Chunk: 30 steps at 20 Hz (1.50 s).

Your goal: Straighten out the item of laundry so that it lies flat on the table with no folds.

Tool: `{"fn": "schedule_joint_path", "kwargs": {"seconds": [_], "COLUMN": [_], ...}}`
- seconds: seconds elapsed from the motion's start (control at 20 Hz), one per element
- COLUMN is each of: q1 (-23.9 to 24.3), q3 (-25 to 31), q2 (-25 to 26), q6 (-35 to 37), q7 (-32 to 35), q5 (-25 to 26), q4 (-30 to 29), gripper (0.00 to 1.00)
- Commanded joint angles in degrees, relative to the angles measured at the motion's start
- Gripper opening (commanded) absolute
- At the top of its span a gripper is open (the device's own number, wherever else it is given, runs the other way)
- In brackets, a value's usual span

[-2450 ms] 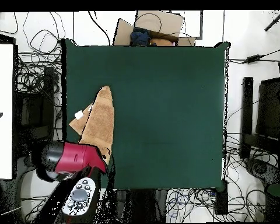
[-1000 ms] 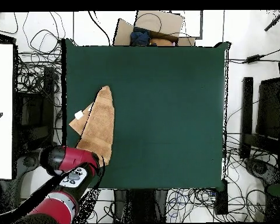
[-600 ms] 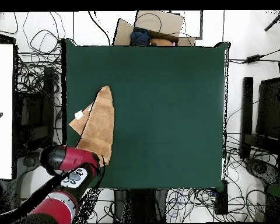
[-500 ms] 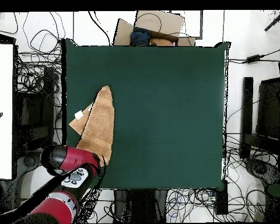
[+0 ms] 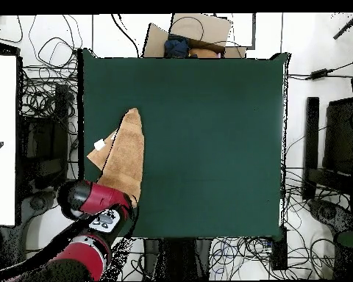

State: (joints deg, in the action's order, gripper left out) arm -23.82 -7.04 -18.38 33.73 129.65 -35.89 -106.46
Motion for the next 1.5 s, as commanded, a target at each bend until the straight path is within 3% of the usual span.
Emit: {"fn": "schedule_joint_path", "kwargs": {"seconds": [0.05,1.2,1.5], "q1": [1.77,-8.03,-8.82], "q3": [14.03,1.56,1.03], "q2": [6.69,8.07,7.72], "q6": [-16.92,4.17,4.88], "q7": [11.89,27.98,29.67], "q5": [-8.45,-7.37,-8.46], "q4": [4.10,18.02,18.47], "gripper": [1.00,1.00,1.00]}}
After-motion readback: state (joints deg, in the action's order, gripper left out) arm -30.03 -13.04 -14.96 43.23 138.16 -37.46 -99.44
